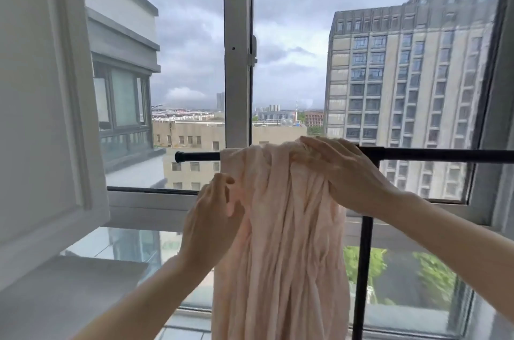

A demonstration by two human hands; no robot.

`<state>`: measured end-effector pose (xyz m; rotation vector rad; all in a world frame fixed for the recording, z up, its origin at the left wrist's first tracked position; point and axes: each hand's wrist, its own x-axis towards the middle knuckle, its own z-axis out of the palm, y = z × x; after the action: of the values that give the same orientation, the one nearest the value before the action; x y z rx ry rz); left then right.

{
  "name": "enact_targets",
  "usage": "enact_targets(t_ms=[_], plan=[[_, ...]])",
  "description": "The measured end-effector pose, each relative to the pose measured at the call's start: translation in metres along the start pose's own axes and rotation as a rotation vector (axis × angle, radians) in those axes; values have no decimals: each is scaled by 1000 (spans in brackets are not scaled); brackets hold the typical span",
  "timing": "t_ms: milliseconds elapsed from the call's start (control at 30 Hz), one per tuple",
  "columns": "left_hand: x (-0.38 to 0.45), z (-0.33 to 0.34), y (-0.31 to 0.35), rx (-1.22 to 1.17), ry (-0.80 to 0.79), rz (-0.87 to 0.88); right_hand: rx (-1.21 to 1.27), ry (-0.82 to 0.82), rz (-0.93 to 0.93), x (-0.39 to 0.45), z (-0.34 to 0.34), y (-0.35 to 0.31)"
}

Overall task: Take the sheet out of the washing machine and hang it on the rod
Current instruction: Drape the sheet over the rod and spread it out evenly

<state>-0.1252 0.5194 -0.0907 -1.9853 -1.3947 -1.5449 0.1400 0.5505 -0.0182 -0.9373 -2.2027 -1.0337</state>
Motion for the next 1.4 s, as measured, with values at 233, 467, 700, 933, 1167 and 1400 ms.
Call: enact_targets(t_ms=[233, 467, 700, 933, 1167, 1400], plan=[[4, 2, -31, -317, -240, -533, 263, 156, 395, -49, -8, -54], [-24, 9, -21, -581, -545, -679, 918, -96, 968, -53, -7, -100], [-33, -12, 2, -734, -451, -710, 917, -20, 947, -45, -7, -109], [-37, -19, 29, -879, -344, -665, 1022, 97, 893, -43, -9, -134], [-33, -16, 53, -761, -225, -279, 688, 98, 724, -33, -20, -136], [66, -35, 74, -635, -126, -129, 507, 274, 712, 28, -81, -83]])
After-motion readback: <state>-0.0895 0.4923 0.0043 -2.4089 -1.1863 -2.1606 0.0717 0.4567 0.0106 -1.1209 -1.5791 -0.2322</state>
